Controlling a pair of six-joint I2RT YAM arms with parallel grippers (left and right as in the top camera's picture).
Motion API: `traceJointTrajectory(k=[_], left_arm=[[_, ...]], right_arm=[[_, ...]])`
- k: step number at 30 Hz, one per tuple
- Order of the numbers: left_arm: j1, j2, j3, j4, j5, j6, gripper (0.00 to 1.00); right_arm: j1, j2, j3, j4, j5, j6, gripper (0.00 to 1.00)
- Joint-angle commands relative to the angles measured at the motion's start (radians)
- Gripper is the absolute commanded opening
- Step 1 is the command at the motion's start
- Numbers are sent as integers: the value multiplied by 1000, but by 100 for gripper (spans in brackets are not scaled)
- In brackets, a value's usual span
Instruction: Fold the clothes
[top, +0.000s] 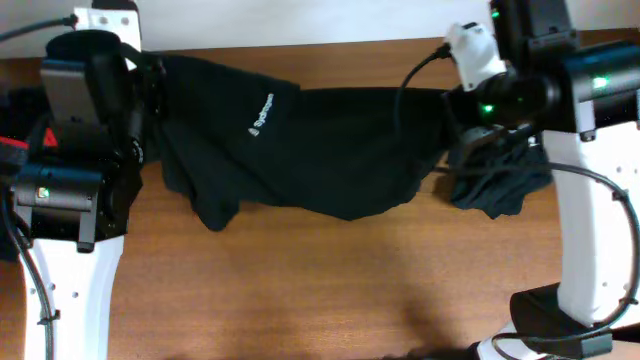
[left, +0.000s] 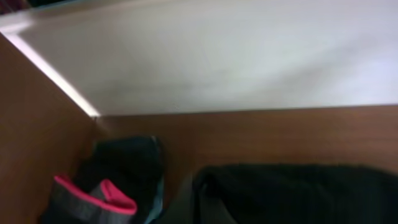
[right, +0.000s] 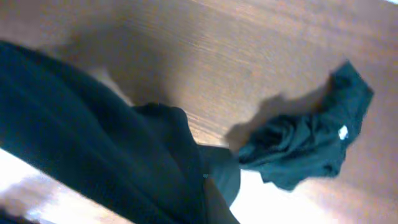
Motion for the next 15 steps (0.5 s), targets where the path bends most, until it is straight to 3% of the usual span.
traceJointTrajectory(k=[1,8,15], left_arm=[[5,-34,24,-55,-15,-76,1],[5,-140,24,-264,-15,-169,1],[5,-167,24,-367,37,-208,1]], right_arm=[[-53,-117,21,-11,16,88,4],[-58,-291,20,-12,14,115,4],[-56,-310,-5,-12,14,141,4]])
